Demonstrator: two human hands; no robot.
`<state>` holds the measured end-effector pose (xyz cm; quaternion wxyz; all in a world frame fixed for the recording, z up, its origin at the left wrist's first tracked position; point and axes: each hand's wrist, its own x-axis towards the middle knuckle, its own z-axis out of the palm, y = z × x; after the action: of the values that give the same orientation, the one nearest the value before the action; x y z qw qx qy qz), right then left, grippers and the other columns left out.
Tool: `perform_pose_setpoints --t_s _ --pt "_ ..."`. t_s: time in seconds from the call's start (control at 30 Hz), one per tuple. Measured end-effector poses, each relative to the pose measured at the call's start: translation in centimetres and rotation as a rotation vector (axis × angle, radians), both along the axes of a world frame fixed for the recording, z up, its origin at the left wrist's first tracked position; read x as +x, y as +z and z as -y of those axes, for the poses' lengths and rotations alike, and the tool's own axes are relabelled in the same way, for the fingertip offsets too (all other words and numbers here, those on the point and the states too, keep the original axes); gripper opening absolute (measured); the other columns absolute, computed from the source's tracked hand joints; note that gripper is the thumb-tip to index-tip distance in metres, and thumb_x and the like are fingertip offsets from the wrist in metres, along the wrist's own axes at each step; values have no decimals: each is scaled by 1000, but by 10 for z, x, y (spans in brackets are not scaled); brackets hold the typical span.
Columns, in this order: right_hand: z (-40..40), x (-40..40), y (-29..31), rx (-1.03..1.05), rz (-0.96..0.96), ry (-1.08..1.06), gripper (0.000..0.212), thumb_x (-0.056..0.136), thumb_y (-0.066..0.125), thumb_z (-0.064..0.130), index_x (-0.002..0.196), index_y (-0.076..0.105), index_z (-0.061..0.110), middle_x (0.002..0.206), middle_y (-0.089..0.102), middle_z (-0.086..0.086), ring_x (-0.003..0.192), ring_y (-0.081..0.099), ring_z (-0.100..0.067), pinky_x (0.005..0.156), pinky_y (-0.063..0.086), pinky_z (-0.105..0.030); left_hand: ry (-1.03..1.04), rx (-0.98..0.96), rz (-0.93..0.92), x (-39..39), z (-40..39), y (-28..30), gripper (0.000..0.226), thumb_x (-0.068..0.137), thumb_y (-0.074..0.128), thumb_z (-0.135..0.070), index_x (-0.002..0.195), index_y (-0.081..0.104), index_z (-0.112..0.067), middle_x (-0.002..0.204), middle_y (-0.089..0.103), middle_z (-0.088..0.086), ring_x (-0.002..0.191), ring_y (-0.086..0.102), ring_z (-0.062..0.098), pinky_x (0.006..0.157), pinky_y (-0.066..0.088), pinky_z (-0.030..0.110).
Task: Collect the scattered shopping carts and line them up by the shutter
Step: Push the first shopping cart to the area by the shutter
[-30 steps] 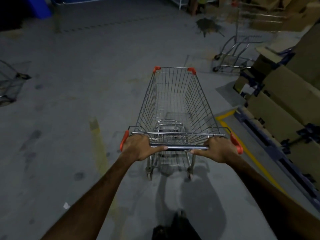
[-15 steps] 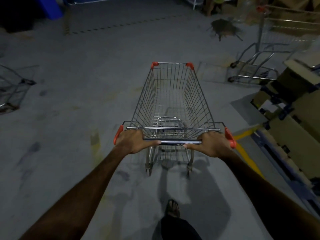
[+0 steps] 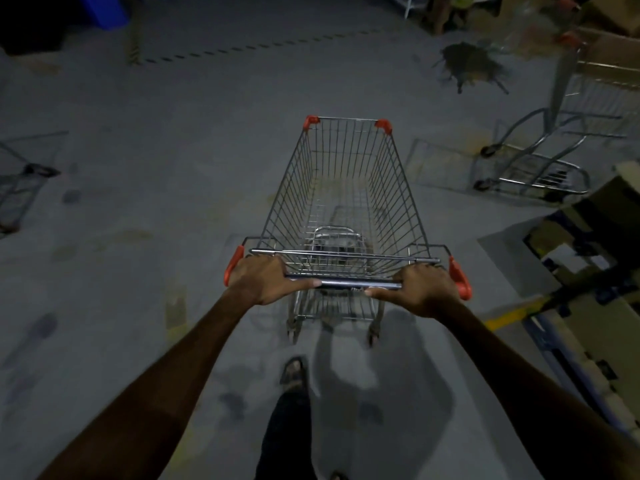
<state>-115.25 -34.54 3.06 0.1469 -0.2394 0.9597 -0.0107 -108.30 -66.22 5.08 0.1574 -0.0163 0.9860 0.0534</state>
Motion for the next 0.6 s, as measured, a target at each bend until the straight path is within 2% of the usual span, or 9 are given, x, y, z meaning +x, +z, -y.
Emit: perform_pose_setpoints --t_s 0.07,0.1,0.17,0.23,0.33,0.43,0.5,0.6 --pt "9 -37 -2 14 -4 -13 101 68 16 110 85 73 29 69 64 10 66 61 -7 67 46 -30 -9 3 12 -40 8 1 90 75 32 -103 82 70 -23 100 77 6 95 71 26 100 49 45" --pt "13 -57 -3 23 -2 -21 99 69 18 110 84 73 29 68 64 9 66 61 -7 67 47 -30 -8 3 10 -61 14 -1 91 74 31 -105 81 69 -23 101 77 7 97 72 27 103 48 47" --pt "22 -96 -5 40 -9 -34 97 70 18 109 81 70 29 67 64 9 65 62 -7 70 54 -31 4 13 -1 -101 27 -5 94 66 23 -112 65 55 -24 91 76 5 89 71 26 101 52 47" --pt "32 -134 -5 67 -47 -28 94 70 16 108 77 66 29 68 63 9 64 60 -6 69 54 -31 -11 15 -4 -142 38 -4 95 68 23 -110 66 57 -22 91 76 4 87 71 23 100 52 46" --pt "44 -187 -3 85 -101 -1 88 71 14 105 67 58 29 66 58 10 61 55 -6 65 49 -30 -57 23 -10 -196 46 8 92 79 32 -101 91 74 -21 107 78 6 102 71 26 105 46 46" --pt "52 -244 -6 86 -117 -34 88 71 16 107 62 56 29 61 58 9 56 55 -5 60 45 -29 -56 23 -14 -255 55 12 100 80 32 -101 113 76 -17 120 76 7 115 69 29 116 37 51" --pt "56 -280 -7 88 -126 -42 92 70 13 108 63 58 28 60 59 9 56 56 -5 60 41 -28 -56 7 0 -295 62 9 104 76 28 -105 109 77 -19 119 76 7 115 69 28 120 33 54" --pt "63 -337 -9 79 -118 -62 97 66 9 111 62 58 27 62 57 9 59 58 -8 67 49 -32 -79 10 12 -356 69 7 100 76 26 -105 95 76 -20 111 77 6 109 71 26 114 37 50"
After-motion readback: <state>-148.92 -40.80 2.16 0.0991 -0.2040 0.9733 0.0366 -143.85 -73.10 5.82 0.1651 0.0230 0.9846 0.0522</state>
